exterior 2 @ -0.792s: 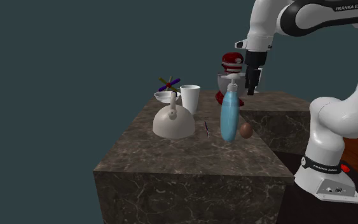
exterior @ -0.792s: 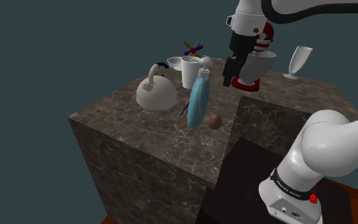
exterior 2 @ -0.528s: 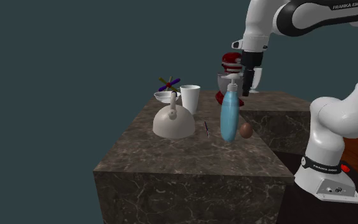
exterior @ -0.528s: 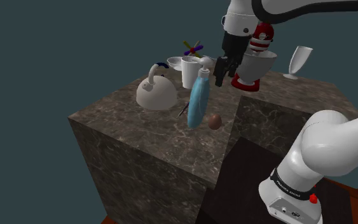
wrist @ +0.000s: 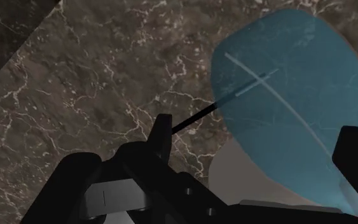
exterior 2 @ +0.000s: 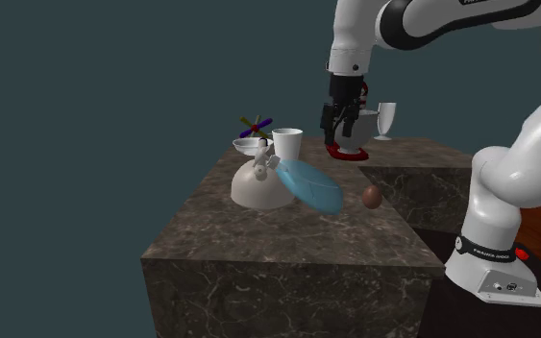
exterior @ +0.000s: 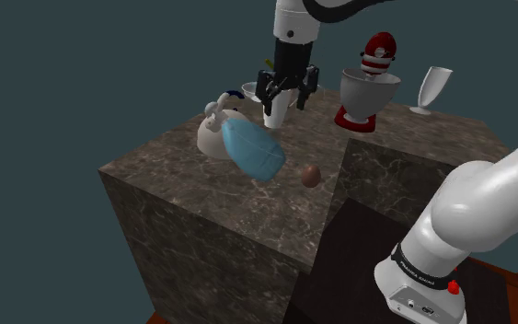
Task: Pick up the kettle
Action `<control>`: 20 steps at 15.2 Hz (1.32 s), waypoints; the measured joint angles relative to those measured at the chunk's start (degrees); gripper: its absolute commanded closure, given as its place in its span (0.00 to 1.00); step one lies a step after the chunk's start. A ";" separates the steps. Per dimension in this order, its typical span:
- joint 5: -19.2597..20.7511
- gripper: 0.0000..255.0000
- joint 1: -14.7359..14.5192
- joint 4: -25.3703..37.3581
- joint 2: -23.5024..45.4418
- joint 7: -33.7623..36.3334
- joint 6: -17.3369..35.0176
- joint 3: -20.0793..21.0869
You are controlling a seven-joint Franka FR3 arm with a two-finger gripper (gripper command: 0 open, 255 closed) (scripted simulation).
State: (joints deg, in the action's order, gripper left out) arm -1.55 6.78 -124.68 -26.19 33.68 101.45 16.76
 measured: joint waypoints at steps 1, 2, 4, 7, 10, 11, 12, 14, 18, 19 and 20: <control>0.04 0.00 0.67 1.87 2.06 3.58 0.28 1.21; 0.29 0.00 1.41 3.81 4.21 7.05 0.52 2.21; 1.19 0.00 2.81 8.42 9.07 14.05 0.77 4.15; 3.23 0.00 4.30 15.77 16.19 24.66 0.29 6.53; 6.18 0.00 5.03 24.14 23.94 34.90 -0.85 7.89; 6.96 0.00 5.22 26.65 25.86 37.79 -1.55 7.88; 7.86 0.00 5.23 29.18 28.06 40.75 -1.99 7.90; 9.88 0.00 4.66 35.35 32.98 47.11 -3.59 7.92; 11.92 0.00 4.08 41.59 38.36 53.19 -4.72 7.09; 12.05 0.00 4.04 41.45 38.68 53.52 -4.28 7.04; 12.07 0.00 4.06 40.82 38.70 53.73 -3.64 7.01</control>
State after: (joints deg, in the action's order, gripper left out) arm 10.52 10.84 -83.85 12.51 87.42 97.81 23.77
